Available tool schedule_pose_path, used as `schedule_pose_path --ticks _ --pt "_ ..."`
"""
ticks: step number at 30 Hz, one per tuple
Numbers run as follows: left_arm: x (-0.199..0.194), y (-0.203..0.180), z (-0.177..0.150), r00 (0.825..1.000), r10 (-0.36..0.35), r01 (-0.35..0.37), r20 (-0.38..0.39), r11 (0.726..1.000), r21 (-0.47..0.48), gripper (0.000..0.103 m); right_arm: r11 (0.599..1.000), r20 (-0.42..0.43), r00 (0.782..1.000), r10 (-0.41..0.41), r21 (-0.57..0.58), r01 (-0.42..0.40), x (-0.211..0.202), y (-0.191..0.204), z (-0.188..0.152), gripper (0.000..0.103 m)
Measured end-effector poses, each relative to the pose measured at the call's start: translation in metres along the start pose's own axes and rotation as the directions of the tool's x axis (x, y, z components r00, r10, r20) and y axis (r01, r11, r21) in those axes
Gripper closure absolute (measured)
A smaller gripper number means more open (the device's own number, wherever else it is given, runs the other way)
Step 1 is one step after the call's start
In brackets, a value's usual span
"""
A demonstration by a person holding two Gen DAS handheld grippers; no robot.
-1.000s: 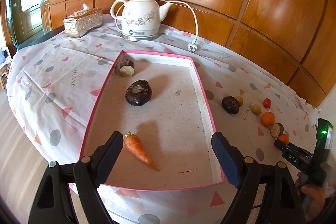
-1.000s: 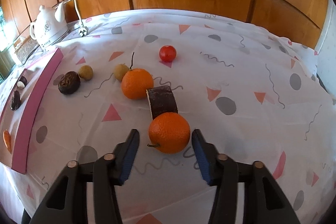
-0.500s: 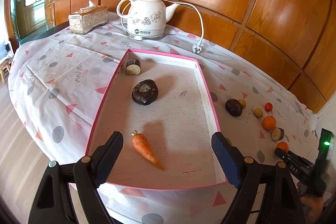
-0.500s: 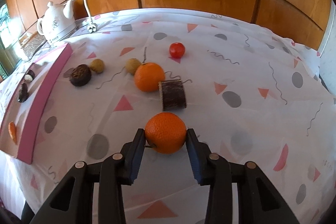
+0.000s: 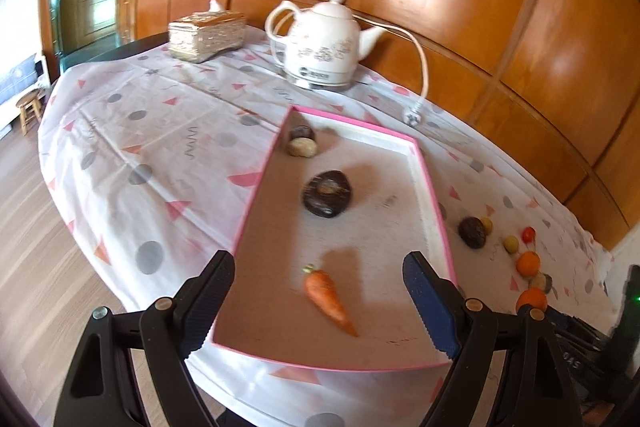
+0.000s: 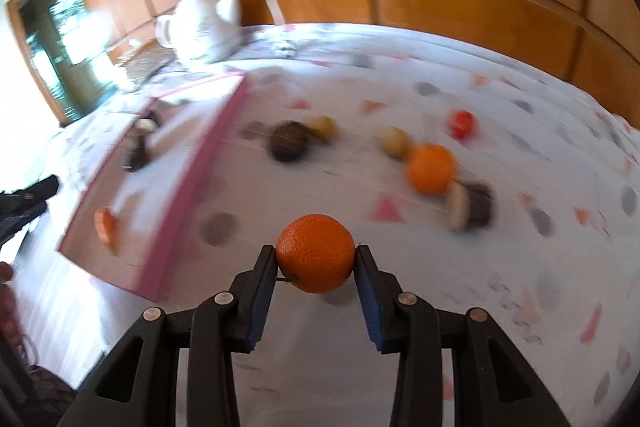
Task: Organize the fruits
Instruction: 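Carry the orange into the pink tray and open the right gripper, then withdraw the right gripper from the tray toward the remaining fruits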
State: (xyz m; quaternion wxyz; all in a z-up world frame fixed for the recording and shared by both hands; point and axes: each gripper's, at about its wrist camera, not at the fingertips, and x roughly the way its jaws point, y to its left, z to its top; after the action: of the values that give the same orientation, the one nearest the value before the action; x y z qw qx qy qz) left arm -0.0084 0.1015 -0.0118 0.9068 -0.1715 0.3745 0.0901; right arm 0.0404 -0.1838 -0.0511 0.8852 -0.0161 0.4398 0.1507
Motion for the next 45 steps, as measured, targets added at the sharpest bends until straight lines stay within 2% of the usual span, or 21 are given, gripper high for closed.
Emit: schedule_pose_path --ticks 5,10,15,20,24,30,37,42,45 --pt "0.003 0.014 0.001 1.0 0.02 -0.021 -0.004 0.999 -0.041 0.017 0.989 -0.005 0.992 0.126 -0.083 -0.126 0.006 0.045 0.026 0.064" --pt "0.003 0.017 0.001 1.0 0.022 -0.023 -0.004 0.999 -0.044 0.017 0.966 -0.032 0.977 0.212 -0.146 -0.214 0.019 0.082 0.049 0.064" --pt "0.007 0.019 0.001 1.0 0.022 -0.022 -0.017 0.999 -0.045 0.017 0.958 -0.059 0.973 0.222 -0.171 -0.229 0.044 0.109 0.073 0.063" --pt "0.009 0.022 0.0 0.999 0.026 -0.028 -0.027 0.999 -0.047 0.017 0.967 -0.043 0.98 0.192 -0.165 -0.197 0.061 0.119 0.088 0.059" --pt "0.012 0.024 0.0 0.999 0.026 -0.027 -0.036 0.998 -0.055 0.017 0.969 -0.03 0.98 0.196 -0.149 -0.198 0.058 0.116 0.087 0.044" --pt "0.01 0.018 -0.001 0.999 0.019 -0.02 -0.03 0.999 -0.034 0.017 0.982 0.005 0.988 0.155 -0.111 -0.153 0.043 0.098 0.072 0.044" --pt "0.005 0.009 -0.002 1.0 0.011 -0.011 -0.023 1.0 -0.009 0.017 0.997 0.081 0.996 0.02 -0.083 -0.013 0.016 0.067 0.048 0.044" --pt "0.001 0.001 -0.003 1.0 0.002 -0.001 -0.013 1.0 0.024 0.017 0.992 0.127 0.987 -0.099 -0.068 0.108 -0.003 0.047 0.028 0.044" --pt "0.0 -0.004 -0.004 1.0 -0.004 0.005 -0.014 0.999 0.042 0.017 0.988 0.136 0.981 -0.14 -0.046 0.147 -0.011 0.034 0.018 0.044"
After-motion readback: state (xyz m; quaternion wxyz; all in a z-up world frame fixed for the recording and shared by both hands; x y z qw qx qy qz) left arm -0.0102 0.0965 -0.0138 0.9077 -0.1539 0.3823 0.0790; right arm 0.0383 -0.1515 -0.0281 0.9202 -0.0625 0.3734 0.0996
